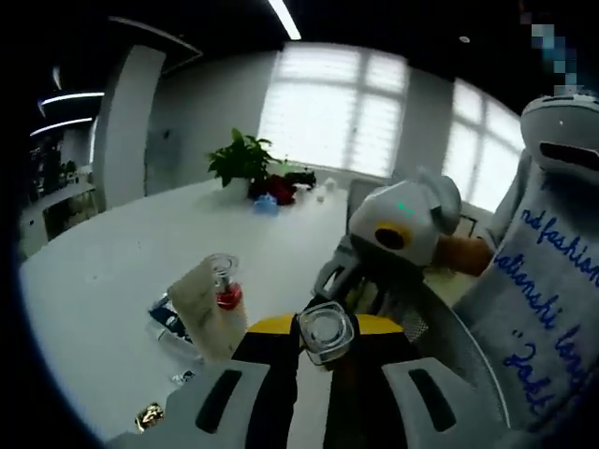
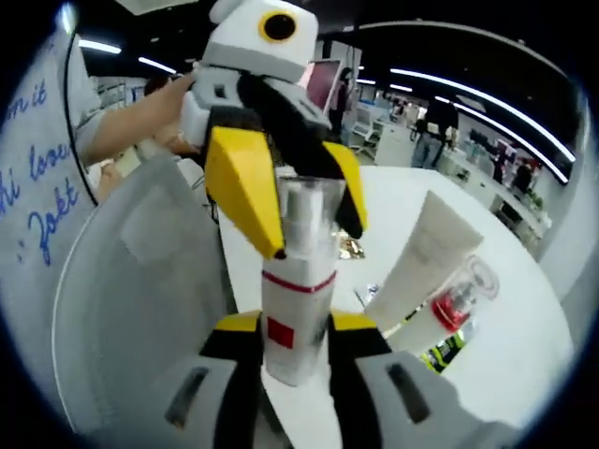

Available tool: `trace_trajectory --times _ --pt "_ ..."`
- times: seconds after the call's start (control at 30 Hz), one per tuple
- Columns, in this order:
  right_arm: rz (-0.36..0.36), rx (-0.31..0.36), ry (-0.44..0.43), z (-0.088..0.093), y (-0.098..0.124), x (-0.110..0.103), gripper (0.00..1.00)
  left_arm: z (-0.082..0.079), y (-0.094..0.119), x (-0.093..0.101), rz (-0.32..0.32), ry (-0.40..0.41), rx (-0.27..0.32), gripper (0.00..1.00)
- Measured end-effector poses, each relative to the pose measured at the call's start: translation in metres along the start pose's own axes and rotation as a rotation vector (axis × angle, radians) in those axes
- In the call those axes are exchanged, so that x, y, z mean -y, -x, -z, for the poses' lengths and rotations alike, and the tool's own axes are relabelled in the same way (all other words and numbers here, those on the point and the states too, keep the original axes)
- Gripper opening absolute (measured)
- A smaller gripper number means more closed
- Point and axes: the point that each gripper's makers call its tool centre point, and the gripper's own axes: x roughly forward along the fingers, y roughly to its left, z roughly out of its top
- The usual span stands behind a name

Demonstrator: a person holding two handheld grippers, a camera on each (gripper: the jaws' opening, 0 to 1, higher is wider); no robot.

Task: Arrange the skincare products in the storage area until every visible bottle or jar stands upright without overlapping.

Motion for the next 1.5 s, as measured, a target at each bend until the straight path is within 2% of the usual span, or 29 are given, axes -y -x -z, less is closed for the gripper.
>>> trace_trajectory --times 0.2,0.33,0.43,0.57,0.77,1.1,1.27,1.5 --pt "-0.020 -0.001 0.023 -0.002 0.000 0.000 0.27 0.004 0.000 -0.004 0.020 -0.040 -0.058 0.18" --pt "-0.034 0.012 -0.001 -0.003 0.002 0.005 0.26 0.007 -0.002 -0.009 0.010 -0.054 -0.094 0.18" --pt "-0.049 0.029 -0.035 -0.003 0.001 0.006 0.24 0.014 -0.004 -0.012 0.004 -0.088 -0.147 0.18" --pt "-0.075 0.040 -0.055 -0.003 -0.003 0.004 0.24 0.009 -0.007 -0.014 0.027 -0.094 -0.133 0.18" --pt "-0.079 0.022 -0.065 0.003 -0.009 0.010 0.24 0.014 -0.013 -0.025 0.016 -0.095 -0.148 0.18" --pt "-0.037 -0.008 -0.124 0.016 -0.021 0.016 0.23 0.023 -0.024 -0.029 -0.012 -0.069 -0.152 0.18" --pt "0.003 -0.043 -0.137 0.022 -0.027 0.023 0.23 0.028 -0.028 -0.039 -0.034 -0.045 -0.153 0.18" --pt "0.014 -0.058 -0.172 0.031 -0.034 0.026 0.23 0.037 -0.031 -0.046 -0.052 -0.013 -0.167 0.18"
